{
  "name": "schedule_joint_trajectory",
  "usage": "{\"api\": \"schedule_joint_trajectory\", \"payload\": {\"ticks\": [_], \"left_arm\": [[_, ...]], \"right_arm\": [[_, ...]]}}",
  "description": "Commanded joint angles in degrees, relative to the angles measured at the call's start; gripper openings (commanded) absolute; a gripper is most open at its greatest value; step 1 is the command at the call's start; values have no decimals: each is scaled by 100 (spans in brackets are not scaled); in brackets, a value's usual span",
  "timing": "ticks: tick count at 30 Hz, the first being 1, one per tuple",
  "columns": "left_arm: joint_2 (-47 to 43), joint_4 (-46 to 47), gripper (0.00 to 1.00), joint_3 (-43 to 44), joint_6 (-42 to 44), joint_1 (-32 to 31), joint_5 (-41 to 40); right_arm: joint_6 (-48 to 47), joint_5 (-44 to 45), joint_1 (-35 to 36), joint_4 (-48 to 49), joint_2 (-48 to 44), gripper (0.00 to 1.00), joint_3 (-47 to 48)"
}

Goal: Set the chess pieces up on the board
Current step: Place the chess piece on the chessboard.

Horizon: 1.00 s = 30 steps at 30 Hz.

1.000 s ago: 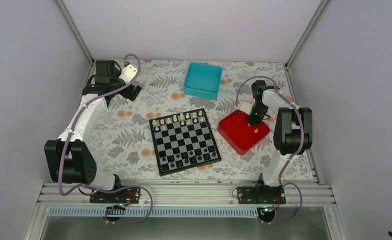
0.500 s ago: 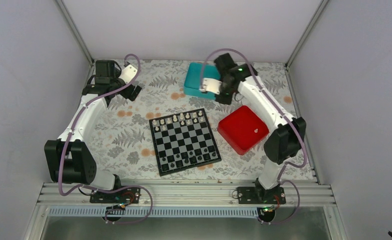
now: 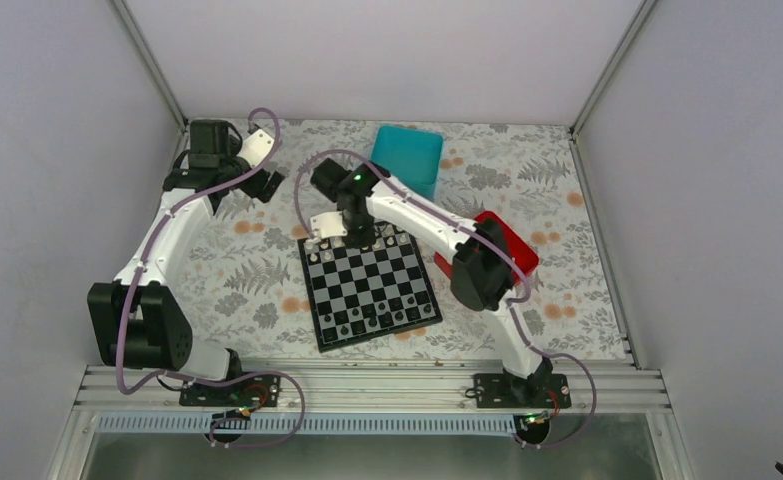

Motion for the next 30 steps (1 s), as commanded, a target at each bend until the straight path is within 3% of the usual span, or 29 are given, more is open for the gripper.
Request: {"api": "schedule_joint_trajectory", "payload": {"ticks": [1, 9, 30], "left_arm": [[-182, 17, 100, 11, -39, -7, 151], [-186, 31, 100, -4, -33, -4, 200], [-183, 78, 100, -127, -6, -2, 308]], "right_arm": [[-233, -144, 191, -169, 290, 6, 379], [-342, -336, 283, -17, 836, 7, 588], [-387, -349, 276, 272, 1252, 10, 753]]}}
